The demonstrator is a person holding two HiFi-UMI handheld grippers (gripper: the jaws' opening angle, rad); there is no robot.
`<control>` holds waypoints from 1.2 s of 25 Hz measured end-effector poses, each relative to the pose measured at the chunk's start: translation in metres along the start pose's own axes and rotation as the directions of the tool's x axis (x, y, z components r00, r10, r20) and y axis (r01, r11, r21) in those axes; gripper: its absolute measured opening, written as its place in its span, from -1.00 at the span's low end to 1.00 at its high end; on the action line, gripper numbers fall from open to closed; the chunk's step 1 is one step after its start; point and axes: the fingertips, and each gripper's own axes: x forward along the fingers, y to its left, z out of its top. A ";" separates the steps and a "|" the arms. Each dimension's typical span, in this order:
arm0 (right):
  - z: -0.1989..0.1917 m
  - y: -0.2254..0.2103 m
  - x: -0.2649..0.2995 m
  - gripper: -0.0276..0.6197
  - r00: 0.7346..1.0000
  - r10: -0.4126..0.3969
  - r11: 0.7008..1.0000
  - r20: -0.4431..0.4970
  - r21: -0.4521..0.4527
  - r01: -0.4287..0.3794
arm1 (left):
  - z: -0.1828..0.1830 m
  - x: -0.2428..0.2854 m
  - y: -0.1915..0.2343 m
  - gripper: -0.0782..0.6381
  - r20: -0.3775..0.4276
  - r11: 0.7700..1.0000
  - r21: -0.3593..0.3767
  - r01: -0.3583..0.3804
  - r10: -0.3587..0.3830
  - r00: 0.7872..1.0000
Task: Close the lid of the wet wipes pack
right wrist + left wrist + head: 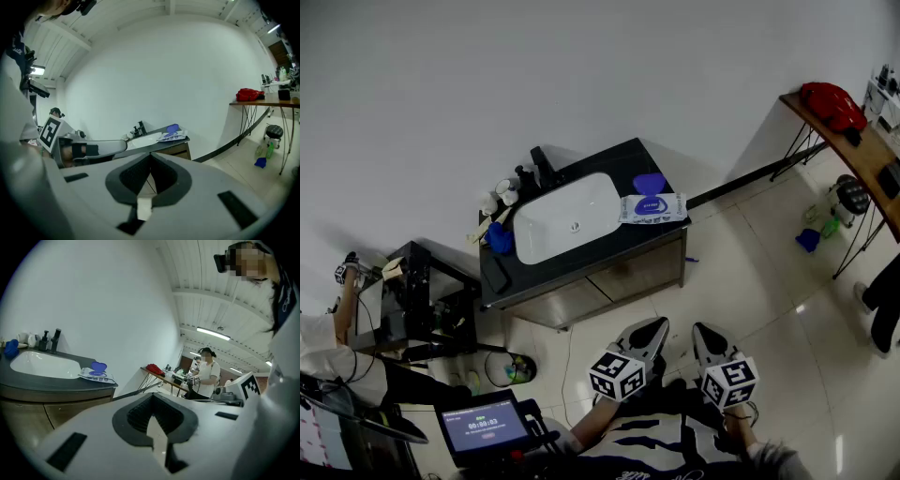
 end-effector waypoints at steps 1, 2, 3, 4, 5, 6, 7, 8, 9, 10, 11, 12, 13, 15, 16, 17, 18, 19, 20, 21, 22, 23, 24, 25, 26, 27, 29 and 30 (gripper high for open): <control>0.000 -0.004 0.004 -0.93 1.000 0.001 1.000 -0.003 -0.001 -0.001 | 0.001 0.005 0.006 -0.78 0.004 1.000 -0.006 -0.005 0.005 1.000; 0.001 -0.008 0.008 -0.93 1.000 0.001 1.000 -0.005 -0.001 -0.001 | 0.002 0.009 0.011 -0.78 0.007 1.000 -0.011 -0.011 0.011 1.000; 0.001 -0.011 0.014 -0.93 1.000 0.000 1.000 -0.007 -0.001 0.000 | 0.004 0.014 0.018 -0.78 0.008 1.000 -0.015 -0.016 0.016 1.000; 0.002 -0.015 0.019 -0.93 1.000 -0.003 1.000 -0.009 0.002 0.003 | 0.005 0.018 0.025 -0.78 0.008 1.000 -0.017 -0.020 0.020 1.000; 0.003 -0.019 0.026 -0.93 1.000 -0.008 1.000 -0.011 0.005 0.008 | 0.006 0.021 0.033 -0.78 0.006 1.000 -0.019 -0.023 0.023 1.000; 0.004 -0.023 0.033 -0.93 1.000 -0.015 1.000 -0.013 0.008 0.015 | 0.008 0.026 0.040 -0.78 0.003 0.999 -0.021 -0.024 0.024 1.000; 0.006 -0.027 0.040 -0.93 1.000 -0.023 1.000 -0.015 0.010 0.023 | 0.011 0.031 0.049 -0.78 0.001 0.999 -0.023 -0.024 0.024 1.000; 0.009 -0.031 0.049 -0.93 0.999 -0.028 1.000 -0.018 0.012 0.029 | 0.015 0.036 0.058 -0.78 -0.001 0.999 -0.024 -0.024 0.024 1.000; 0.013 -0.034 0.060 -0.93 0.999 -0.032 0.999 -0.021 0.012 0.033 | 0.020 0.042 0.068 -0.78 -0.002 0.999 -0.023 -0.025 0.025 1.000; 0.017 -0.037 0.071 -0.93 0.999 -0.035 0.999 -0.024 0.011 0.035 | 0.025 0.049 0.080 -0.78 -0.004 0.999 -0.022 -0.024 0.024 1.000; 0.022 -0.039 0.084 -0.93 0.999 -0.038 0.999 -0.026 0.009 0.038 | 0.032 0.055 0.091 -0.78 -0.007 1.000 -0.019 -0.023 0.023 1.000; 0.028 -0.041 0.097 -0.93 0.999 -0.041 0.999 -0.026 0.008 0.041 | 0.038 0.062 0.103 -0.78 -0.012 1.000 -0.015 -0.020 0.019 1.000; 0.034 -0.042 0.109 -0.93 0.999 -0.045 0.999 -0.025 0.009 0.045 | 0.044 0.068 0.115 -0.78 -0.018 1.000 -0.011 -0.016 0.016 1.000; 0.049 -0.046 0.135 -0.93 0.998 -0.052 0.999 -0.018 0.011 0.052 | 0.056 0.081 0.139 -0.78 -0.029 1.000 -0.007 -0.012 0.011 1.000; 0.056 -0.047 0.147 -0.93 0.998 -0.055 0.998 -0.016 0.010 0.055 | 0.062 0.086 0.151 -0.78 -0.032 1.000 -0.009 -0.012 0.012 0.999; 0.063 -0.048 0.159 -0.93 0.998 -0.058 0.998 -0.014 0.008 0.058 | 0.068 0.092 0.163 -0.78 -0.035 1.000 -0.015 -0.013 0.013 0.999; 0.070 -0.049 0.170 -0.93 0.998 -0.061 0.998 -0.013 0.006 0.061 | 0.073 0.097 0.176 -0.78 -0.037 1.000 -0.022 -0.015 0.014 0.999; 0.075 -0.050 0.181 -0.93 0.998 -0.066 0.998 -0.012 0.005 0.066 | 0.078 0.101 0.188 -0.78 -0.041 1.000 -0.028 -0.015 0.014 0.999; 0.079 -0.053 0.192 -0.93 0.997 -0.072 0.997 -0.013 0.005 0.072 | 0.081 0.106 0.200 -0.78 -0.047 0.999 -0.030 -0.015 0.013 0.999; 0.082 -0.056 0.202 -0.93 0.997 -0.082 0.997 -0.016 0.007 0.082 | 0.085 0.111 0.211 -0.78 -0.055 0.999 -0.030 -0.013 0.011 0.998; 0.085 -0.060 0.211 -0.93 0.995 -0.093 0.996 -0.021 0.009 0.093 | 0.088 0.116 0.222 -0.78 -0.063 1.000 -0.028 -0.010 0.008 0.998; 0.087 -0.063 0.218 -0.93 0.994 -0.106 0.994 -0.025 0.010 0.106 | 0.090 0.121 0.231 -0.78 -0.071 1.000 -0.028 -0.007 0.005 0.997; 0.090 -0.066 0.225 -0.93 0.993 -0.119 0.993 -0.029 0.011 0.119 | 0.092 0.125 0.240 -0.78 -0.079 1.000 -0.031 -0.004 0.002 0.997; 0.093 -0.069 0.231 -0.93 0.991 -0.131 0.991 -0.030 0.012 0.131 | 0.093 0.129 0.249 -0.78 -0.085 0.999 -0.035 -0.003 0.000 0.996; 0.096 -0.072 0.236 -0.93 0.989 -0.141 0.990 -0.031 0.012 0.142 | 0.094 0.133 0.257 -0.78 -0.090 0.999 -0.040 -0.004 0.000 0.996; 0.099 -0.074 0.241 -0.93 0.988 -0.149 0.989 -0.032 0.011 0.150 | 0.095 0.137 0.266 -0.78 -0.096 0.999 -0.047 -0.008 0.003 0.995; 0.104 -0.077 0.250 -0.93 0.986 -0.161 0.987 -0.040 0.005 0.162 | 0.095 0.144 0.281 -0.78 -0.108 0.998 -0.068 -0.018 0.010 0.994; 0.105 -0.078 0.253 -0.93 0.985 -0.167 0.986 -0.047 0.002 0.168 | 0.093 0.146 0.286 -0.78 -0.117 0.996 -0.082 -0.020 0.010 0.993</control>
